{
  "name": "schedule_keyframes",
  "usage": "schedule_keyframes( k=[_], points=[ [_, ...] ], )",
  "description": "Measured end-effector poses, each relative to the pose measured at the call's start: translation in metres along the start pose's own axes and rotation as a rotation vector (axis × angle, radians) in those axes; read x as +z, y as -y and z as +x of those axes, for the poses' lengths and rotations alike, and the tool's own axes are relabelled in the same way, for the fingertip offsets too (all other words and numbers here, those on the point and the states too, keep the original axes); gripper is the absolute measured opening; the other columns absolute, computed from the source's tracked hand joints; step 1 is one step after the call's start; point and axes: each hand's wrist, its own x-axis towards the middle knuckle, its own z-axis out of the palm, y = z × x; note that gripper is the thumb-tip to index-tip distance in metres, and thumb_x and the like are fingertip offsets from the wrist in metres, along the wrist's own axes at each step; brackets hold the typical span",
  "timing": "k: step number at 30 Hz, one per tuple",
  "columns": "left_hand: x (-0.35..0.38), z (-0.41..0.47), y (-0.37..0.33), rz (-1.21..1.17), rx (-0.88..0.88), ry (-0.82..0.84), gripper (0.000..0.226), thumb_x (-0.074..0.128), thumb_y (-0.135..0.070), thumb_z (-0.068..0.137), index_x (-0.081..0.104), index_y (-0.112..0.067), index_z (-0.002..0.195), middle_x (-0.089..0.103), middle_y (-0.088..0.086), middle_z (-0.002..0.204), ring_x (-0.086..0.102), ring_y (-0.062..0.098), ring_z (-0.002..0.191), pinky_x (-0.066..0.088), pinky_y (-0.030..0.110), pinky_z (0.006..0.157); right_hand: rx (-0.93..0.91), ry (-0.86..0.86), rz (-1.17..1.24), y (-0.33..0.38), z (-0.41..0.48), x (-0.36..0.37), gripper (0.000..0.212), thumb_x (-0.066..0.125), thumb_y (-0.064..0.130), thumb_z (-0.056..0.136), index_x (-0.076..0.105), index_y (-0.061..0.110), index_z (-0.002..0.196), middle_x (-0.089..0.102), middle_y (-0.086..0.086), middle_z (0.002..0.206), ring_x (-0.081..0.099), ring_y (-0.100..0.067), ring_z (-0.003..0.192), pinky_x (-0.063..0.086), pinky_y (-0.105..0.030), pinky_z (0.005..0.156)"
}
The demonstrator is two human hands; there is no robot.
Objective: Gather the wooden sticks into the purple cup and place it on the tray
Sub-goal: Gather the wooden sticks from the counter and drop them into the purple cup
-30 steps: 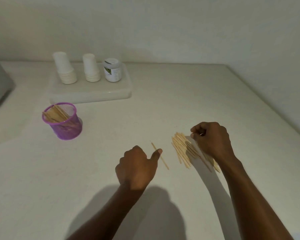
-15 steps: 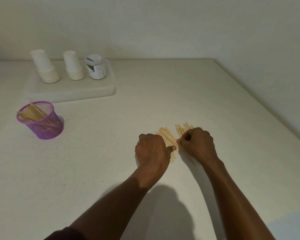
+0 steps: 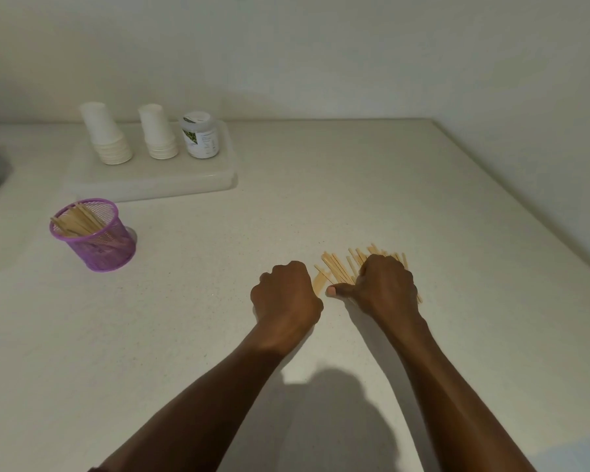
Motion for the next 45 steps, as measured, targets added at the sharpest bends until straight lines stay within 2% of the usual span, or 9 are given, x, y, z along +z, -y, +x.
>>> schedule_keyframes(
  k=[3,8,12,17,23,27,34,38,45],
  points=[
    [0.004,-0.003,-0.001,0.017,0.015,-0.04,0.047,0.086,-0.051,0.084,0.047,-0.024,0.089,0.052,-0.006,0.083,0.053,0.016,0.079,0.039,0.032,0.065,0.013,0.032,-0.008,0.003,0.003,0.0,0.068,0.091,0.065,0.066,0.041,0.018,0.061,0.048,0.004,0.06,0.049,-0.012,0.055,0.027,-0.024,0.051],
    [0.002,0.002,-0.007,0.104,0.036,-0.067,0.049,0.079,-0.017,0.089,0.034,-0.023,0.068,0.044,-0.005,0.069,0.052,0.019,0.075,0.04,0.033,0.066,-0.011,-0.004,0.016,0.006,0.012,0.001,0.036,0.091,0.034,0.08,0.072,0.005,0.088,0.075,-0.006,0.088,0.072,-0.026,0.084,0.045,-0.029,0.067],
    [-0.005,0.009,-0.015,0.156,0.076,-0.04,0.041,0.082,-0.022,0.088,0.043,-0.021,0.074,0.044,-0.004,0.069,0.055,0.02,0.077,0.042,0.034,0.075,-0.026,0.009,0.002,0.009,0.019,-0.002,0.011,0.079,0.014,0.086,0.075,0.004,0.086,0.074,-0.007,0.081,0.073,-0.024,0.077,0.053,-0.029,0.062],
    [-0.003,0.008,-0.026,0.255,0.125,-0.062,0.024,0.079,-0.024,0.092,0.055,-0.02,0.09,0.048,-0.002,0.073,0.058,0.019,0.082,0.041,0.035,0.084,-0.023,0.047,0.017,0.013,0.023,-0.003,0.046,0.088,0.026,0.08,0.048,0.015,0.059,0.05,0.002,0.056,0.048,-0.01,0.05,0.027,-0.02,0.047],
    [0.003,0.005,-0.025,0.212,0.162,-0.129,0.014,0.078,-0.018,0.093,0.065,-0.02,0.098,0.051,-0.001,0.073,0.064,0.019,0.08,0.045,0.033,0.074,0.021,0.127,0.084,0.009,0.031,-0.011,0.023,0.089,0.014,0.074,0.078,0.002,0.09,0.077,-0.011,0.086,0.073,-0.024,0.077,0.046,-0.025,0.058],
    [0.002,0.008,-0.017,0.164,0.143,-0.097,0.032,0.083,-0.014,0.088,0.052,-0.016,0.079,0.038,-0.003,0.061,0.04,0.012,0.054,0.037,0.029,0.059,0.064,0.172,0.174,0.005,0.034,-0.012,0.022,0.094,0.016,0.067,0.08,0.006,0.08,0.077,-0.006,0.078,0.074,-0.022,0.075,0.052,-0.028,0.062],
    [-0.006,0.022,0.004,-0.232,0.026,0.017,0.038,0.093,-0.035,0.071,0.06,-0.014,0.068,0.062,-0.003,0.065,0.056,0.011,0.056,0.036,0.024,0.051,0.047,0.173,0.396,-0.007,0.026,-0.015,0.015,0.094,0.011,0.068,0.08,0.016,0.064,0.074,0.008,0.064,0.069,-0.009,0.068,0.048,-0.025,0.061],
    [-0.022,0.028,0.017,-0.54,-0.009,0.023,0.027,0.089,-0.02,0.072,0.073,0.0,0.064,0.069,0.007,0.057,0.063,0.015,0.054,0.049,0.028,0.06,0.002,0.146,0.546,-0.004,0.019,-0.028,0.012,0.091,0.006,0.072,0.083,0.016,0.07,0.076,0.001,0.061,0.073,-0.018,0.06,0.063,-0.04,0.07],
    [-0.06,0.025,0.051,-0.832,-0.076,-0.162,0.013,0.079,-0.008,0.071,0.076,-0.008,0.058,0.074,0.001,0.06,0.078,0.018,0.068,0.064,0.038,0.072,-0.111,0.049,0.713,0.042,0.015,-0.046,0.013,0.094,0.011,0.075,0.084,0.018,0.079,0.078,-0.005,0.068,0.078,-0.032,0.068,0.067,-0.051,0.079]
  ],
)
